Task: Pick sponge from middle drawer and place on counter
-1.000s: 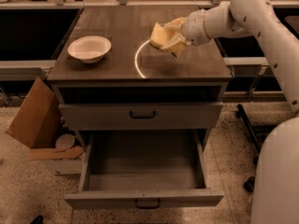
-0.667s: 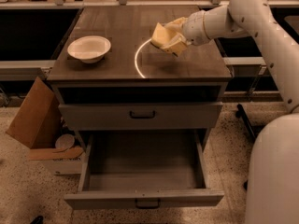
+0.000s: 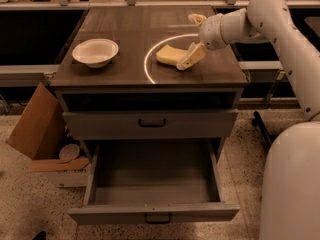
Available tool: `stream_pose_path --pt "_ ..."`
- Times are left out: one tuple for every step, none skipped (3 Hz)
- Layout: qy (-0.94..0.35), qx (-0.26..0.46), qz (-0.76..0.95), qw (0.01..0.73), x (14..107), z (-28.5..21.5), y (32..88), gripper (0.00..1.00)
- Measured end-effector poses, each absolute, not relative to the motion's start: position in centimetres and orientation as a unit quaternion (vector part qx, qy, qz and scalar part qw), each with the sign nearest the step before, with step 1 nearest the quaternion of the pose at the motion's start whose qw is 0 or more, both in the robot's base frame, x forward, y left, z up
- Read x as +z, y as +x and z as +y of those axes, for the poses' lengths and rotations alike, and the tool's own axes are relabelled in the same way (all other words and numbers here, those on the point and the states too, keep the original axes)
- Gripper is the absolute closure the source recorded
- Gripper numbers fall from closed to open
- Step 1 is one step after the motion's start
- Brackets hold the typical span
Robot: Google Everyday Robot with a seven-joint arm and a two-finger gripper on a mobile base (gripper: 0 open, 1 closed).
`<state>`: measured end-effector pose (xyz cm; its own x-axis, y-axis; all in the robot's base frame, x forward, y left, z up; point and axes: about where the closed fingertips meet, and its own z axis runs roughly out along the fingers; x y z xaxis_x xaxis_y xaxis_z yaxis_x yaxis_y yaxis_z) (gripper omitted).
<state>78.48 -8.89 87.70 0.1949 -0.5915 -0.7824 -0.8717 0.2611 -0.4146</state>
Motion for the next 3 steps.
stream_pose_path --pt "-0.572 0.135 0.627 0.512 88.6 -10.8 77.8 0.0" --pt "-0.559 0.13 0.637 0.516 89.7 -12.9 76.6 0.0" --pt "-0.553 0.113 0.638 0.523 91.7 -14.8 75.4 0.0"
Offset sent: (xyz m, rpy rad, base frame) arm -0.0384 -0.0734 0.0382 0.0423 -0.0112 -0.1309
